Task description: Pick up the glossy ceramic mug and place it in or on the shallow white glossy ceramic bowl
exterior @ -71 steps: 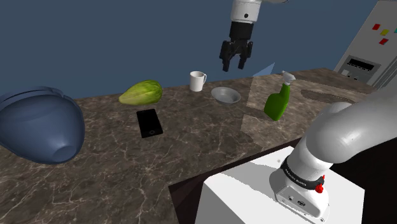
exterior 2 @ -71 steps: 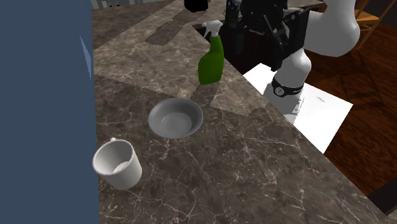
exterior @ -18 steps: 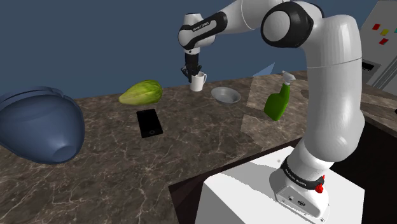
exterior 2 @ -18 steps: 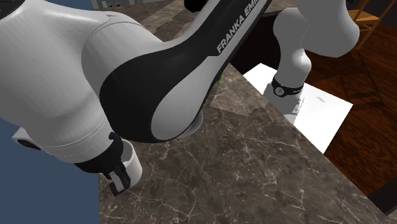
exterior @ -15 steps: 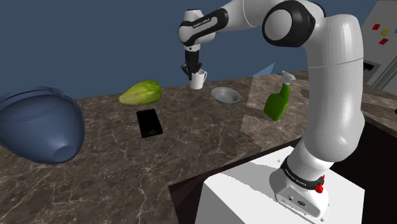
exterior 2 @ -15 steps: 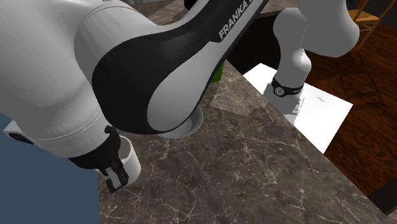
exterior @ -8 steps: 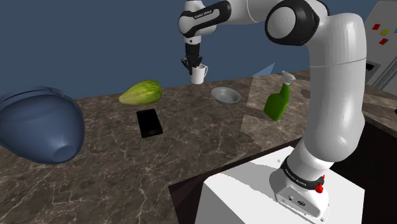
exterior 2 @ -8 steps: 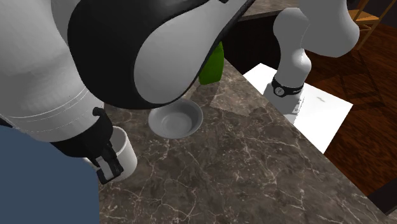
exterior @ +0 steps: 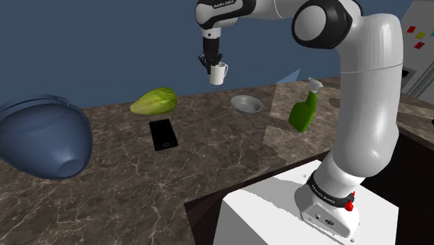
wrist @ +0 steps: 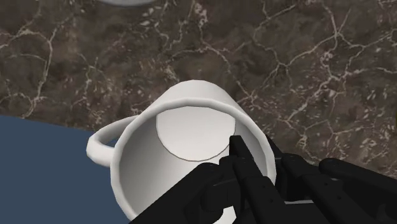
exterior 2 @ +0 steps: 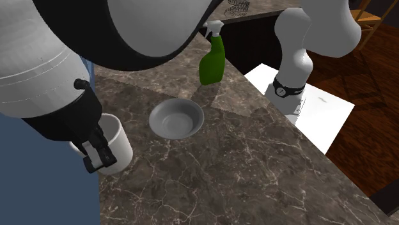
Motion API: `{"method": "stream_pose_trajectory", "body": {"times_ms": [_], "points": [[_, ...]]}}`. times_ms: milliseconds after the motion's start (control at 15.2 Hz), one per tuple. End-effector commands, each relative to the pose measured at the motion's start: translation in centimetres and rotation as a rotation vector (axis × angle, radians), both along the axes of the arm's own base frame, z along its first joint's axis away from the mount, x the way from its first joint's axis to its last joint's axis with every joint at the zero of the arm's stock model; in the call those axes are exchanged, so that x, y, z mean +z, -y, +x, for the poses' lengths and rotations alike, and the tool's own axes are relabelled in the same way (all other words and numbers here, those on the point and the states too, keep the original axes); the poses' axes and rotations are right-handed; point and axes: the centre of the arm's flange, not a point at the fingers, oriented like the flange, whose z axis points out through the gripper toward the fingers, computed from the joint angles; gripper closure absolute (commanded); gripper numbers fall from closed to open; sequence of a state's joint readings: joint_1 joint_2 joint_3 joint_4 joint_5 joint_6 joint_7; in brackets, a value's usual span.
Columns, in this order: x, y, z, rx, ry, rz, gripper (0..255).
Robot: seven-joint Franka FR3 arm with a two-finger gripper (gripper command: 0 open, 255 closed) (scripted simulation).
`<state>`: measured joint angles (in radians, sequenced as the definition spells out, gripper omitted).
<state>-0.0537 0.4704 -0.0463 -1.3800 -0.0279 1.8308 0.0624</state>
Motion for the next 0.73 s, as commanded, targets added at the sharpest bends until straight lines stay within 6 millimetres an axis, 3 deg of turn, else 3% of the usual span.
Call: {"method": "stream_pose_trajectory", "body": {"times_ms": [0, 198, 660], "points": [[1.2, -0.1, 0.0, 0.0, 0.0, 0.0, 255], [2.7, -0.1, 0.0, 0.0, 0.0, 0.0, 255], [3.8, 2.1, -8.9, 0.0, 0.0, 0.0, 255]]}}
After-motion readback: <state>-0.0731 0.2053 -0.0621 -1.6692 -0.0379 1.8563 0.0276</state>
